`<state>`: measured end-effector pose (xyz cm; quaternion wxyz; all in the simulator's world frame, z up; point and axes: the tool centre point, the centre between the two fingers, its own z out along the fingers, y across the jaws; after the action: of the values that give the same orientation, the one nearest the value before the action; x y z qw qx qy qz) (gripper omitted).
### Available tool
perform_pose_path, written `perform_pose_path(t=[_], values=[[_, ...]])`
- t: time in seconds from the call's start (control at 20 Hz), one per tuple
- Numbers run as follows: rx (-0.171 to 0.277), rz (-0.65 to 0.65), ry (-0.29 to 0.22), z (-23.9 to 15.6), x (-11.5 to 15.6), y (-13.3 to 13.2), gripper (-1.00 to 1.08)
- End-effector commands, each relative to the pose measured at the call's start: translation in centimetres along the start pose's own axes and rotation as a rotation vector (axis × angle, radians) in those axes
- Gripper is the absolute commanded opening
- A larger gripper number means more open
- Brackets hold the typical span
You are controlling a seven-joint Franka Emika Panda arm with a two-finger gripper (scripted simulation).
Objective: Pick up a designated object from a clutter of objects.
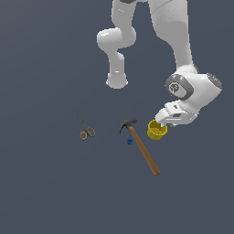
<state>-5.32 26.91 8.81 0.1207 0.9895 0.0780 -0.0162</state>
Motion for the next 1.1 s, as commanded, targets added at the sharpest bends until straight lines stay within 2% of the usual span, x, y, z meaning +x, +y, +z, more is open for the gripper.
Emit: perform_pose_path(t=[0.0, 0.3, 0.35, 1.05], values=[[0.000, 0.000, -0.001, 1.0, -0.1, 0.0, 0.28], [0.000, 0.000, -0.001, 2.3, -0.1, 0.0, 0.28], [0.000, 0.000, -0.001, 2.3, -0.1, 0.0, -1.00], [0.000, 0.000, -0.001, 1.9, -0.2, 0.2, -1.00]])
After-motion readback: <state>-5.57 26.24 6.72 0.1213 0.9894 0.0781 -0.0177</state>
